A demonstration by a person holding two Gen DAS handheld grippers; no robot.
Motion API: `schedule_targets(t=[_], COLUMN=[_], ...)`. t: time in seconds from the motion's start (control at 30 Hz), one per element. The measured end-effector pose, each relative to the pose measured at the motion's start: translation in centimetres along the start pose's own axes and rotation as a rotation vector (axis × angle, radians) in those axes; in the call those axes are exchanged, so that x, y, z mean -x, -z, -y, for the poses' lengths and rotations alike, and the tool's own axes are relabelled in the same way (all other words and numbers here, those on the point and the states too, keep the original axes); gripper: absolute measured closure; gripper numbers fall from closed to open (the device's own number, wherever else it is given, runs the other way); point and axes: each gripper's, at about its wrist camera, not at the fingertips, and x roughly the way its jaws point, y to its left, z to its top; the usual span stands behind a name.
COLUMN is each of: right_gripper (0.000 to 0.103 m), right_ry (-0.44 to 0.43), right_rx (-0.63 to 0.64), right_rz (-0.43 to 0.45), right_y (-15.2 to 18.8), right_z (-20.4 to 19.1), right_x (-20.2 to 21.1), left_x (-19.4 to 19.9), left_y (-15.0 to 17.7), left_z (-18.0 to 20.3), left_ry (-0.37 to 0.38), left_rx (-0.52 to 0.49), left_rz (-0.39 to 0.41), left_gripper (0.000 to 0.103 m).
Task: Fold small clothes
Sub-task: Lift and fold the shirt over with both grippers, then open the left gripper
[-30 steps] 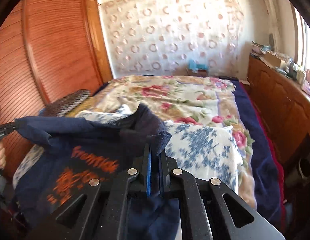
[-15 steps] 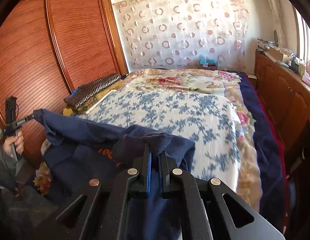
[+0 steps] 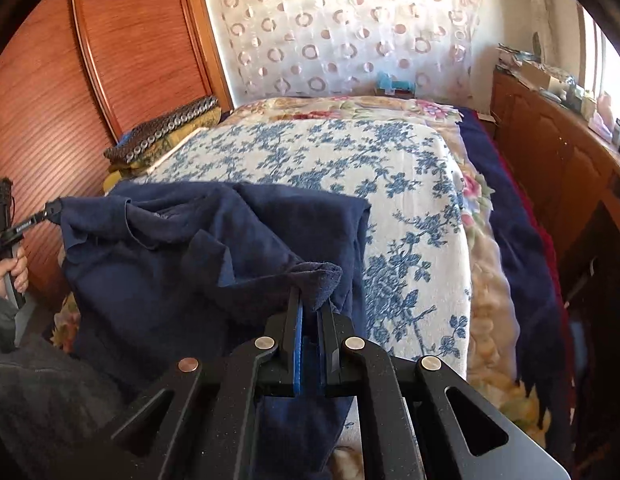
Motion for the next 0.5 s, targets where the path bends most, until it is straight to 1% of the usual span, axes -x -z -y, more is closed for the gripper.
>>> schedule_targets(t=[0.1, 0.2, 0.23, 0.37, 0.47, 0.5], right_gripper=[0.098, 0.098, 0.098, 0.098, 0.098, 0.098], right_ry=[0.015, 0.015, 0.011, 0.010, -0.004, -0.002], right_rx=[0.016, 0.035, 0.039, 0.064, 0.049, 0.044], right_rz=[0.028, 0.038, 0.038, 0.007, -0.035, -0.045], right_y=[-0.4, -0.4, 0.2, 2.0, 2.9, 2.8], right_z=[0.1, -0.2, -0.3, -0.9, -0.7, -0.2], right_x=[1.4, 2.8, 3.2, 4.1, 3.1, 2.7], left_x=[0.8, 1.1, 1.2, 1.5, 1.4, 1.3], left_y=[-0.4, -0.6, -0.6, -0.4, -0.1, 0.0], left_z=[-0.2, -0.3, -0.3, -0.4, -0.4, -0.2], left_ry=[0.001, -0.003, 0.000, 0.000, -0.004, -0.019], left_rx=[-0.002, 0.001, 0.004, 0.008, -0.006, -0.017], left_rz=[0.029, 0.034, 0.035, 0.037, 0.028, 0.027], left_gripper=[0.100, 0.100, 0.100, 0.100, 0.100, 0.100])
